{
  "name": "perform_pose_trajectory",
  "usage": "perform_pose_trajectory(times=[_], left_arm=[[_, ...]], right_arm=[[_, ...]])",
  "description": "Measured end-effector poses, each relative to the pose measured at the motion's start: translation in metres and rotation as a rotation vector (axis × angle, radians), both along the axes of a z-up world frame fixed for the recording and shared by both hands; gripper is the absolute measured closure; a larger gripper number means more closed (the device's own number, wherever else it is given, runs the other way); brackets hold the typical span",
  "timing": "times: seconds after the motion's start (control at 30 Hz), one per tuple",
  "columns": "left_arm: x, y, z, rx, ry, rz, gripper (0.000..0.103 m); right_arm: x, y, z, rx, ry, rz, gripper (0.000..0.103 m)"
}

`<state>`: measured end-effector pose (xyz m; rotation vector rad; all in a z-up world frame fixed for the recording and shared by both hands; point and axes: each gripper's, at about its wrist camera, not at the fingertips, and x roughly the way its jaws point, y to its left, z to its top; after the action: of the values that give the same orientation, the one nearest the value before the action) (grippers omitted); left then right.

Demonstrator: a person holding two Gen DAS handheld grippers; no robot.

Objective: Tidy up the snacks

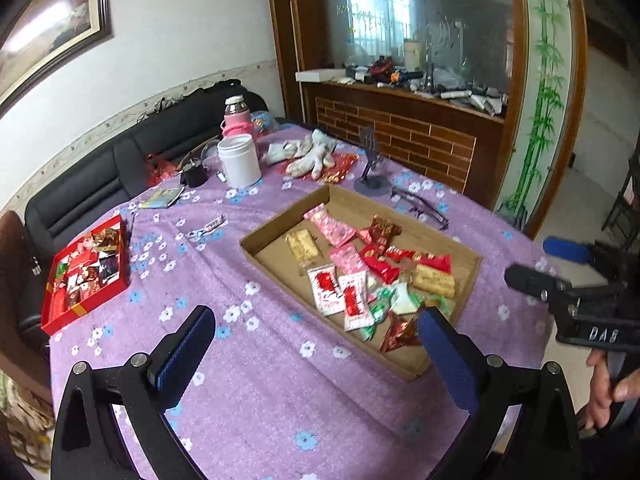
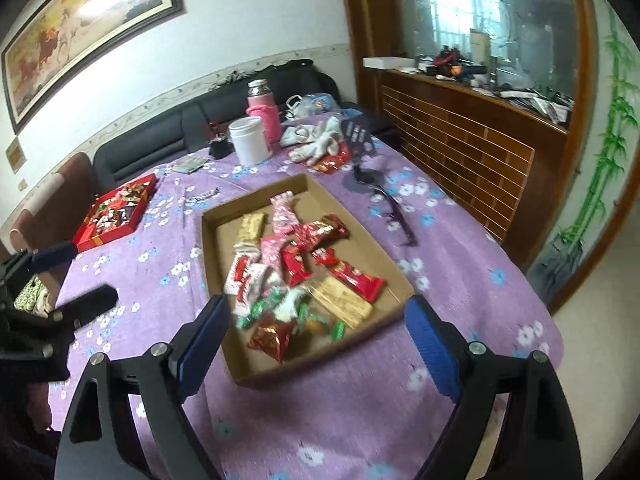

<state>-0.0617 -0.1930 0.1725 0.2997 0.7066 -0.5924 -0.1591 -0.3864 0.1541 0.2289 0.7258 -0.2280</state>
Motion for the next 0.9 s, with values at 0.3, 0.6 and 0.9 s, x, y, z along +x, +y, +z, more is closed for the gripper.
perform_pose_trajectory(times=[0.3,0.6,0.9], left_arm=[[0.003,-0.005,-0.002,-0.011,0.043,0.0,0.001],[-0.003,-0.017,-0.013,0.065,0.04,0.007,0.001],[-0.009,-0.022,-0.022,0.113,0.04,-0.011,0.001]], right_arm=[[-0.01,0.003,0.019,-0.066,-0.01,-0.033,0.01],[-0.02,0.01,0.016,-0.061,-0.001,-0.021,0.01],[-0.026,0.015,0.009,-0.046,0.009,-0.032,0.01]])
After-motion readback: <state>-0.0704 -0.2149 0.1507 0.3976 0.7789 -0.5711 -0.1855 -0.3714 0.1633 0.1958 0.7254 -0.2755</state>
